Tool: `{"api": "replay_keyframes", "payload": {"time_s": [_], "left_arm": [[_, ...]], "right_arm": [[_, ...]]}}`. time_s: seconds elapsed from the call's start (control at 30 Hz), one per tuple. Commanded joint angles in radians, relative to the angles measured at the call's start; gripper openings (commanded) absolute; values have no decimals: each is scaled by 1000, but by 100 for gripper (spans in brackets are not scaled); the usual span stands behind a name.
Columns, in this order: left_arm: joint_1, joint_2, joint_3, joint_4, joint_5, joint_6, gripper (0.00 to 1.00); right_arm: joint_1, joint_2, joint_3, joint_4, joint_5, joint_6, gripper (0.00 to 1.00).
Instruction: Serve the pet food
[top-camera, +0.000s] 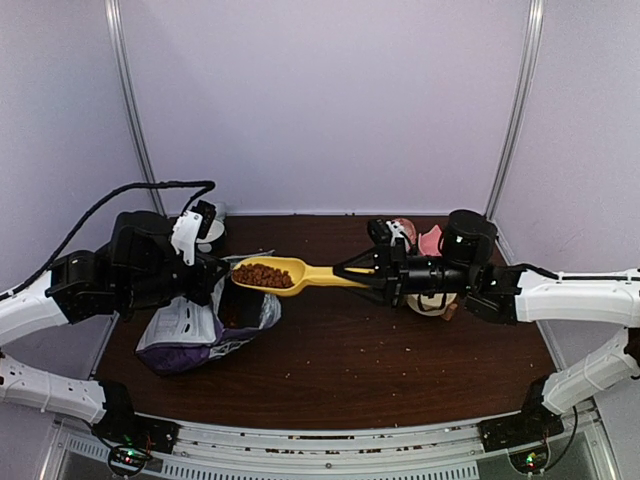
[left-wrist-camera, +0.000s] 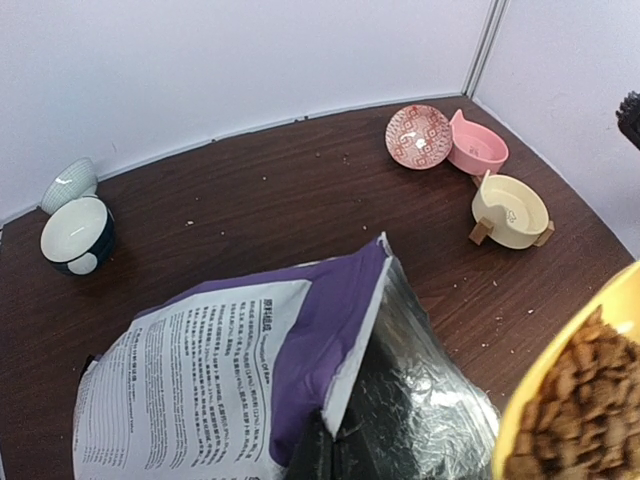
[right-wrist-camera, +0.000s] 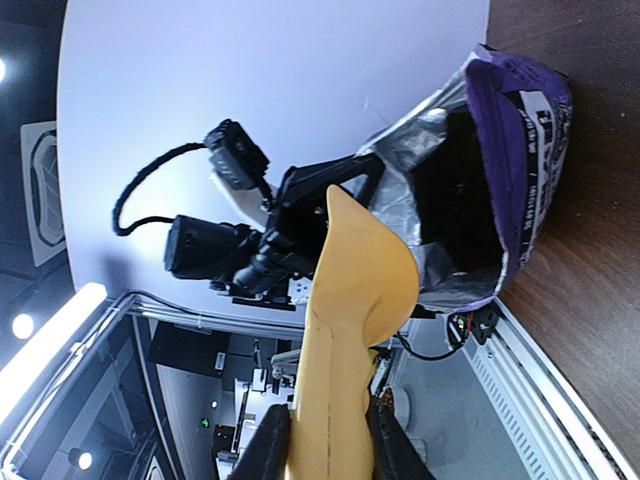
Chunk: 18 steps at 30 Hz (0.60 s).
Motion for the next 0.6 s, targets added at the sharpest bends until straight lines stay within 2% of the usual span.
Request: {"api": "replay_keyframes", "payload": {"time_s": [0.0, 0.1, 0.33, 0.57], "left_arm": [[11, -24, 30, 169, 16, -17, 0], [12, -19, 35, 164, 33, -19, 0], [18, -24, 33, 159, 47, -20, 0], [32, -13, 35, 156, 78, -18, 0]], "right_arm": [[-6, -25, -48, 221, 26, 118, 7], [-6, -37, -74, 290, 49, 158, 7], [-38, -125, -106, 218, 118, 130, 7], [-199, -271, -201, 61, 183, 65, 7]]}}
